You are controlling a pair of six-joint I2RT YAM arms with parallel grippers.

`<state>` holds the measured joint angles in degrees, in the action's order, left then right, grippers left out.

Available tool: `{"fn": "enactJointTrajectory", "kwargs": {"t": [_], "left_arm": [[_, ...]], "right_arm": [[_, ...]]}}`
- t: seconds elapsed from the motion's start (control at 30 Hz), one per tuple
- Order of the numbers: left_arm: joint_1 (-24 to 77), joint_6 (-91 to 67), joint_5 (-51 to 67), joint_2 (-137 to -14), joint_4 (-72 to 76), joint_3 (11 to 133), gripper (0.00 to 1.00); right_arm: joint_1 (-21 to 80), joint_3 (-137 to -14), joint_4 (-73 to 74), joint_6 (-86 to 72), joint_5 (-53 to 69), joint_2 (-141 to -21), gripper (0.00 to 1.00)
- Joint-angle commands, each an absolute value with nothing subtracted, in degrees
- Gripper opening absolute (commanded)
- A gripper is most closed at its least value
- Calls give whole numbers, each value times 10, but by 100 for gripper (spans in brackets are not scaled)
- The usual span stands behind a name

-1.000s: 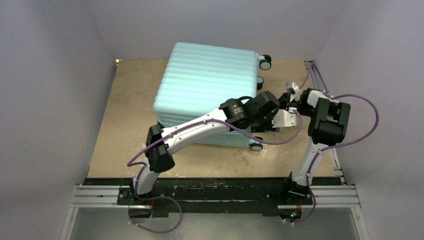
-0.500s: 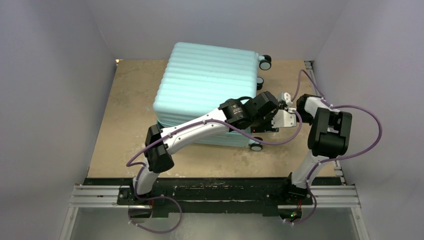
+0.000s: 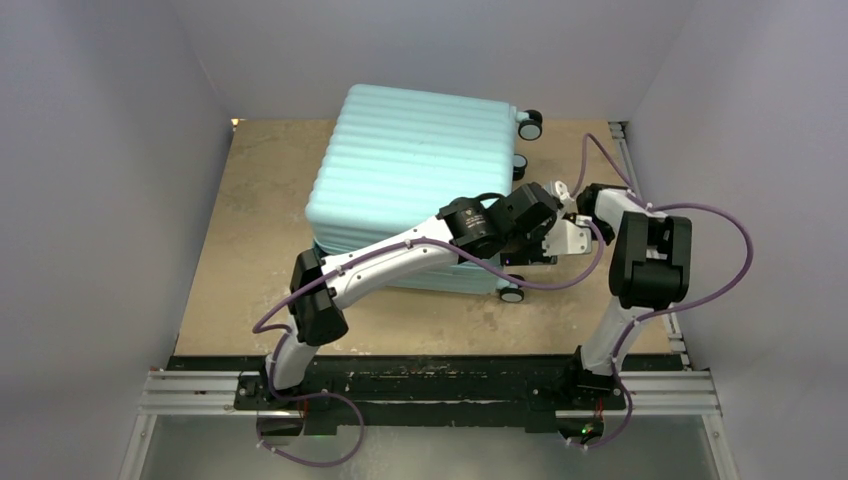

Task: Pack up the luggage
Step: Zip the luggage at the center of the board.

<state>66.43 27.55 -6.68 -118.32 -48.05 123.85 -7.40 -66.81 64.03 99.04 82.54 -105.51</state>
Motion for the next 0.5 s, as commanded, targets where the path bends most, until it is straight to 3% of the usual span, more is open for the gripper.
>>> {"fn": "enactJointTrajectory", "kwargs": {"t": [0.0,0.47], "left_arm": [[651,260,-95,-1100,-423,1267,0],[650,318,90,-1047,-550,1179,0]], "right_arm": [[-64,-708,648,967,866,-1077,0],[-124,-851,644,850,909,-1217,0]]}}
